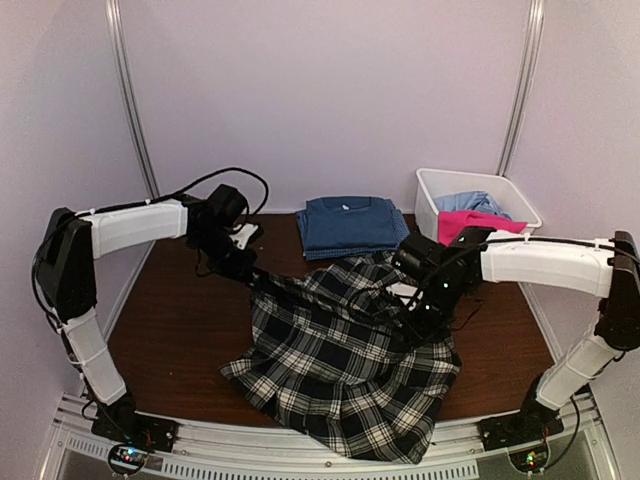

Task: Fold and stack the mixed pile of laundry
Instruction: Pick up the crumpled skirt from the center of the board, then flatten out the crumpled skirt at the center of the board.

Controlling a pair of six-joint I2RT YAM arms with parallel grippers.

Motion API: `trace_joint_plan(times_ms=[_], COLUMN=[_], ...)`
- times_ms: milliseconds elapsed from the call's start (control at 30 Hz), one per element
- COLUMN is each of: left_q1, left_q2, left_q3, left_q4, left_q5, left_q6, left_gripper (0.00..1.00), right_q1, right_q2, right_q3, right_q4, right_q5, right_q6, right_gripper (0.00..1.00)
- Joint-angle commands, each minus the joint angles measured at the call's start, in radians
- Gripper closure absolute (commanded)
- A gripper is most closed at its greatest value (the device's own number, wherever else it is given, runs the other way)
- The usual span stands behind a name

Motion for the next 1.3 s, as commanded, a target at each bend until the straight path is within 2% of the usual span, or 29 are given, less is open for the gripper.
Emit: trace_joint_plan(times_ms=[0, 133, 233, 333, 433, 533, 667, 800, 900, 1000, 1100, 1200, 1267], left_q1=[0.067, 0.068, 0.068, 0.068, 0.068, 0.064, 0.020, -0.007, -0.007, -0.007, -0.007, -0.007, -0.006], left_q2=[-0.171, -0.241, -0.304, -0.366, -0.410, -0.464, -0.589, -0.756, -0.843, -0.836, -0.743, -0.621, -0.532], left_q3=[0.159, 0.312, 0.400, 0.481, 0.541, 0.558, 0.479, 0.374, 0.356, 0.412, 0.487, 0.513, 0.497], left_q4=[-0.041, -0.116, -0.113, -0.091, -0.081, -0.090, -0.100, -0.086, -0.074, -0.099, -0.166, -0.206, -0.219], left_q5=[-0.214, -0.305, -0.346, -0.343, -0.290, -0.220, -0.200, -0.216, -0.233, -0.233, -0.249, -0.312, -0.352], left_q6=[0.003, -0.020, -0.063, -0.101, -0.118, -0.132, -0.151, -0.193, -0.213, -0.215, -0.210, -0.212, -0.212], left_gripper=[1.00, 1.00, 1.00, 1.00, 1.00, 1.00, 1.00, 1.00, 1.00, 1.00, 1.00, 1.00, 1.00], right_q1=[-0.064, -0.115, -0.125, -0.132, -0.125, -0.096, -0.015, 0.172, 0.262, 0.272, 0.203, -0.034, -0.200], right_q2=[-0.059, 0.004, 0.099, 0.128, 0.144, 0.105, 0.015, -0.078, -0.099, -0.098, -0.088, -0.129, -0.186], right_q3=[0.238, 0.661, 1.012, 1.210, 1.322, 1.318, 1.206, 1.111, 1.139, 1.181, 1.145, 0.958, 0.758], right_q4=[-0.250, -0.386, -0.481, -0.479, -0.493, -0.504, -0.502, -0.449, -0.447, -0.488, -0.511, -0.439, -0.298], right_q5=[0.248, 0.402, 0.504, 0.508, 0.513, 0.477, 0.363, 0.297, 0.225, 0.197, 0.185, 0.114, 0.086], right_q6=[-0.039, -0.081, -0.114, -0.132, -0.132, -0.122, -0.045, 0.042, 0.116, 0.187, 0.195, 0.161, 0.119], right_gripper=[1.00, 1.00, 1.00, 1.00, 1.00, 1.00, 1.00, 1.00, 1.00, 1.00, 1.00, 1.00, 1.00])
